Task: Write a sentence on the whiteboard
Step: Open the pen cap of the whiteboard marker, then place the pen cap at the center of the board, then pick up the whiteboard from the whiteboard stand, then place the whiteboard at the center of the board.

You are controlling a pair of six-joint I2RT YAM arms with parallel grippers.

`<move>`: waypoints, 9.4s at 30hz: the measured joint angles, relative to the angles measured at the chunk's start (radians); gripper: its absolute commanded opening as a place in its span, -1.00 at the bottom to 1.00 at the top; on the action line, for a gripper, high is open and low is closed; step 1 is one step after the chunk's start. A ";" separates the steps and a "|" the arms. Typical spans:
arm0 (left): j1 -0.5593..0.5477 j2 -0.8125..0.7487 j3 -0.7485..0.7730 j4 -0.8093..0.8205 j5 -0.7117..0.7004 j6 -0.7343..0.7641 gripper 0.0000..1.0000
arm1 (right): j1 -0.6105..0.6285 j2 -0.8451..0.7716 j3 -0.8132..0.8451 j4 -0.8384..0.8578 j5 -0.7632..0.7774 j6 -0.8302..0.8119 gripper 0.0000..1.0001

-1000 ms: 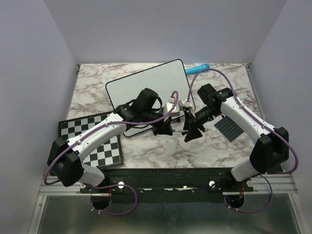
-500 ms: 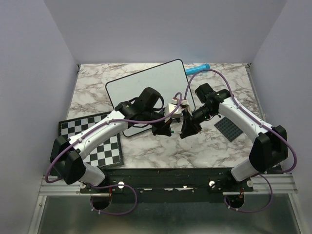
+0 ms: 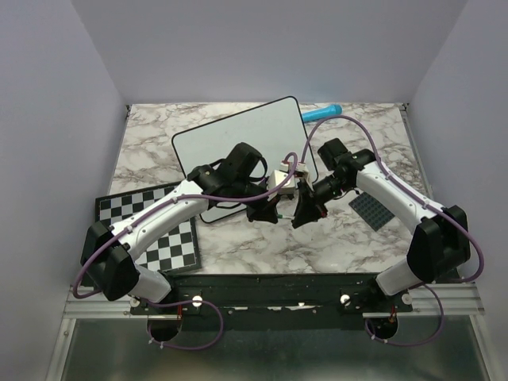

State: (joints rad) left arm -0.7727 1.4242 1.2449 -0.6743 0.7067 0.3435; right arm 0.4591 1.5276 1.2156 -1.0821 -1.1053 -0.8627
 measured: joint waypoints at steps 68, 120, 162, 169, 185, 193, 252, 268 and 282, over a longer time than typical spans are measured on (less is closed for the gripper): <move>0.135 -0.306 -0.323 0.208 -0.175 -0.068 -1.00 | -0.246 -0.232 -0.180 0.195 0.036 0.134 -0.99; -0.321 0.453 -0.218 0.851 -0.969 -0.934 -0.39 | -0.518 -0.400 -0.342 0.571 0.146 0.500 -0.99; 0.869 -0.571 -0.475 0.658 -0.326 -0.801 0.72 | -0.580 -0.409 -0.346 0.513 0.002 0.357 -0.99; 1.048 -0.410 -0.500 0.688 -0.089 -0.804 0.71 | -0.550 -0.395 -0.346 0.504 -0.014 0.301 -0.99; 1.078 -0.101 -0.414 0.840 0.137 -0.793 0.75 | -0.338 -0.361 -0.319 0.475 0.072 0.198 -0.99; 1.078 0.003 -0.371 0.897 0.208 -0.798 0.69 | -0.314 -0.331 -0.296 0.444 0.072 0.145 -0.99; 1.007 0.303 -0.411 1.658 0.557 -1.291 -1.00 | -0.314 -0.338 -0.320 0.444 0.092 0.120 -0.99; 1.020 0.303 -0.357 1.918 0.554 -1.736 -1.00 | -0.314 -0.392 -0.316 0.428 0.094 0.124 -0.99; 0.756 -0.137 -0.457 1.313 0.283 -1.148 -1.00 | -0.314 -0.506 -0.156 0.272 0.095 0.133 -0.99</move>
State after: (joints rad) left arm -0.0170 1.2873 0.7879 0.6392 0.9897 -0.8043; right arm 0.1452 1.0218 1.0595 -0.8097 -1.0107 -0.7296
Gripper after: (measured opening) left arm 0.097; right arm 0.078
